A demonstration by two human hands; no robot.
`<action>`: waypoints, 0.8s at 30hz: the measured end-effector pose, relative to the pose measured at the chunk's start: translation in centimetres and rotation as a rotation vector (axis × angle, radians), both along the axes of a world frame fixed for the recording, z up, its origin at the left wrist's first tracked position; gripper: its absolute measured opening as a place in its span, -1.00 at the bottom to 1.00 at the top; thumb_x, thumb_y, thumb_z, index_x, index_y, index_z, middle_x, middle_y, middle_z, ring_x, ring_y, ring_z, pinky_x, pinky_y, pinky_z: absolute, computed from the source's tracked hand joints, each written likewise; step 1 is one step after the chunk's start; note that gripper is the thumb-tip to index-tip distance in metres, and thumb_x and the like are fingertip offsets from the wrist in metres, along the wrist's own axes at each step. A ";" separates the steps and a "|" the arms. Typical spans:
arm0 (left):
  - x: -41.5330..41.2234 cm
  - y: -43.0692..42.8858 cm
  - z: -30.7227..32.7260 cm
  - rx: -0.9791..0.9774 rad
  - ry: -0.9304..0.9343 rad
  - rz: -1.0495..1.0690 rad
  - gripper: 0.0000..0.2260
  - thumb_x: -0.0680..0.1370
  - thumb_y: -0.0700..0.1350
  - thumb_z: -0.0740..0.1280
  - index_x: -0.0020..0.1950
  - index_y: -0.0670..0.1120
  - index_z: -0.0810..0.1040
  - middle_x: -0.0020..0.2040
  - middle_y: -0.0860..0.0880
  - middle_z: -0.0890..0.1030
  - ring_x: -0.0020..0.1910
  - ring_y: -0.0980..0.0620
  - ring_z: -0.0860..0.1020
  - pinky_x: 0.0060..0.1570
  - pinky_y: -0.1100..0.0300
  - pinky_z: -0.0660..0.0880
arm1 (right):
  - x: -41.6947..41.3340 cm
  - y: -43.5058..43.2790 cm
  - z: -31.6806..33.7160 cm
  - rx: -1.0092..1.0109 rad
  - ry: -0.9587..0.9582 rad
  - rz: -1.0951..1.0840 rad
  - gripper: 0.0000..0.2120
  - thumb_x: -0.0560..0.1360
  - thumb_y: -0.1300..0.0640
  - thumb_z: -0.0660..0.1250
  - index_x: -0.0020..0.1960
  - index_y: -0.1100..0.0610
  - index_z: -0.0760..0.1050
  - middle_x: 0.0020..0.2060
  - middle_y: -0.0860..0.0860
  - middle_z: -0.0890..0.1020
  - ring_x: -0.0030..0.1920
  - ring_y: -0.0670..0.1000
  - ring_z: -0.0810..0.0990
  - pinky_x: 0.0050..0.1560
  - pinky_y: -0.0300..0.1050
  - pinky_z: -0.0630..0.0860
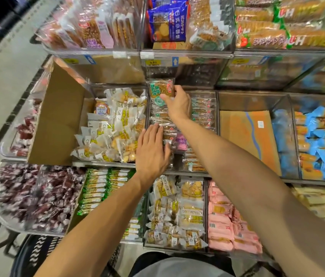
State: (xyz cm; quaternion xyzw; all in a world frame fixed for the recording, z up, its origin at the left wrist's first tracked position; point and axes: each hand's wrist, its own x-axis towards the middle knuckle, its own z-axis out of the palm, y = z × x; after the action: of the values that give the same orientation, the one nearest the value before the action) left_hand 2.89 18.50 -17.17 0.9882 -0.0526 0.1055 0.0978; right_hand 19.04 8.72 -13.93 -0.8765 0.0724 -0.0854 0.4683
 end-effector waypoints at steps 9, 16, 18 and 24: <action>0.0 0.0 -0.1 0.012 -0.001 -0.002 -0.47 0.73 0.10 0.03 0.62 -0.17 0.29 0.60 -0.14 0.35 0.61 -0.06 0.24 0.65 -0.06 0.04 | -0.5 -0.6 0.5 -0.026 0.057 -0.014 -0.64 0.53 -0.15 0.49 0.17 0.08 0.58 0.10 0.03 0.65 0.13 0.09 0.61 0.12 0.11 0.57; -0.1 0.0 0.0 0.006 0.009 0.000 -0.46 0.72 0.10 0.02 0.63 -0.16 0.28 0.61 -0.13 0.33 0.62 -0.05 0.22 0.65 -0.05 0.01 | -0.9 0.2 1.3 0.009 0.087 -0.130 -0.50 0.47 -0.13 0.56 0.24 0.10 0.47 0.14 0.04 0.62 0.13 0.08 0.58 0.02 0.03 0.50; -0.1 0.0 0.1 -0.001 0.020 0.000 -0.46 0.72 0.10 0.02 0.62 -0.16 0.28 0.61 -0.13 0.34 0.62 -0.05 0.23 0.65 -0.05 0.01 | -1.1 0.0 1.2 -0.013 0.106 -0.104 -0.53 0.49 -0.14 0.54 0.23 0.11 0.48 0.14 0.04 0.62 0.14 0.09 0.58 0.03 0.00 0.47; 0.6 0.4 3.0 -0.109 0.089 -0.040 -0.50 0.75 0.11 0.02 0.60 -0.16 0.27 0.48 -0.16 0.47 0.45 -0.09 0.42 0.53 -0.07 0.30 | -1.6 -3.1 4.2 -0.058 0.075 -0.008 -0.50 0.52 -0.18 0.49 0.28 0.12 0.49 0.12 0.05 0.66 0.14 0.08 0.60 0.01 -0.09 0.42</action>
State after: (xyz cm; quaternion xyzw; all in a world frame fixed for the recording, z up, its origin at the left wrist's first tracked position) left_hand 3.44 18.89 -14.21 0.9838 -0.0623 0.0624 0.1560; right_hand 17.40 5.57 -9.70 -0.8920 0.0908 -0.0566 0.4392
